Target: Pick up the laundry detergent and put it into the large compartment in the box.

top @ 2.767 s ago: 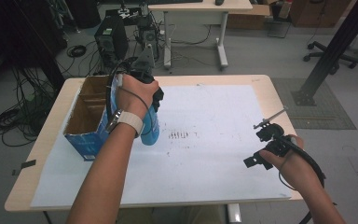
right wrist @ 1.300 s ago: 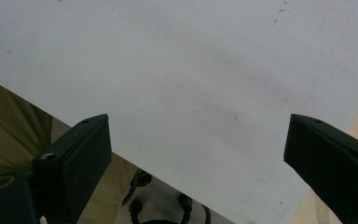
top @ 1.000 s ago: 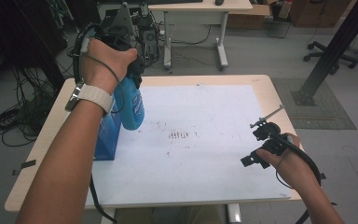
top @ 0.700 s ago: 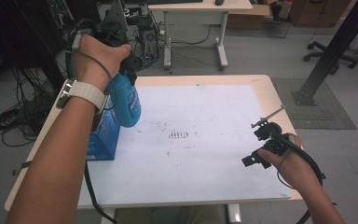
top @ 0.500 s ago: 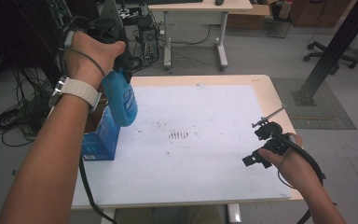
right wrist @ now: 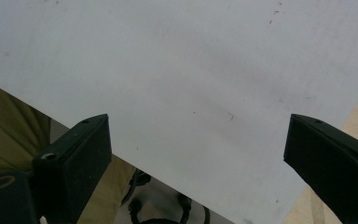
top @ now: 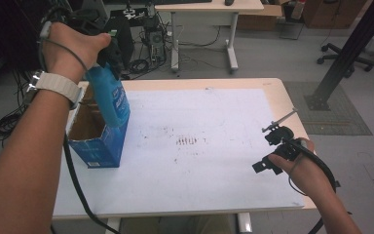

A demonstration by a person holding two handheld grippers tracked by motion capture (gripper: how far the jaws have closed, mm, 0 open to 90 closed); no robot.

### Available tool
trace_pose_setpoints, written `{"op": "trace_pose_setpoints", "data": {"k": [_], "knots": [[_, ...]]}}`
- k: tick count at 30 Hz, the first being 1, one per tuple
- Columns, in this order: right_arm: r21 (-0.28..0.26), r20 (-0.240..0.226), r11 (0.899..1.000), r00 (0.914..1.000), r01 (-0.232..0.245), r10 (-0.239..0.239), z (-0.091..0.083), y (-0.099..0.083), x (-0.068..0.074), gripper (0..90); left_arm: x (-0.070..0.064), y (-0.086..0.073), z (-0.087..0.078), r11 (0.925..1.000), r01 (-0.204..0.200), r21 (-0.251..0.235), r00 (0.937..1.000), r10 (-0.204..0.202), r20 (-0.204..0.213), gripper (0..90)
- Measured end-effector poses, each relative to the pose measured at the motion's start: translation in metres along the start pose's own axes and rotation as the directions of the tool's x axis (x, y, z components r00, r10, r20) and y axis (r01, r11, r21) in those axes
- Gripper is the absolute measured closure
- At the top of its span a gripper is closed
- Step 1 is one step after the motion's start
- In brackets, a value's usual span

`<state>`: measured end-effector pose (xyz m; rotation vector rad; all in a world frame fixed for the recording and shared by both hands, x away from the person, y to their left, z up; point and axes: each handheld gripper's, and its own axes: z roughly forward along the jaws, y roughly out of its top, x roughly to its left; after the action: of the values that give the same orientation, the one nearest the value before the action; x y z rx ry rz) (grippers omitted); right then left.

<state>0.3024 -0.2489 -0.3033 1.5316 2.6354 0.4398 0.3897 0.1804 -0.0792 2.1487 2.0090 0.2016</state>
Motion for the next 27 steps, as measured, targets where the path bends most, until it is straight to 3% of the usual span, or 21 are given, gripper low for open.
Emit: {"op": "trace_pose_setpoints", "data": {"k": [13, 27], "knots": [[-0.001, 0.002, 1.0, 1.0, -0.001, 0.001, 0.0, 0.003, 0.001, 7.7, 0.026, -0.001, -0.01, 0.9994, 0.031, -0.015, 0.9995, -0.031, -0.002, 37.6], [0.001, 0.003, 1.0, 0.9999, -0.014, 0.014, 0.0, 0.006, 0.0, 7.7, 0.051, 0.004, -0.009, 0.9979, 0.06, -0.026, 0.9981, -0.06, -0.015, 37.6]]}}
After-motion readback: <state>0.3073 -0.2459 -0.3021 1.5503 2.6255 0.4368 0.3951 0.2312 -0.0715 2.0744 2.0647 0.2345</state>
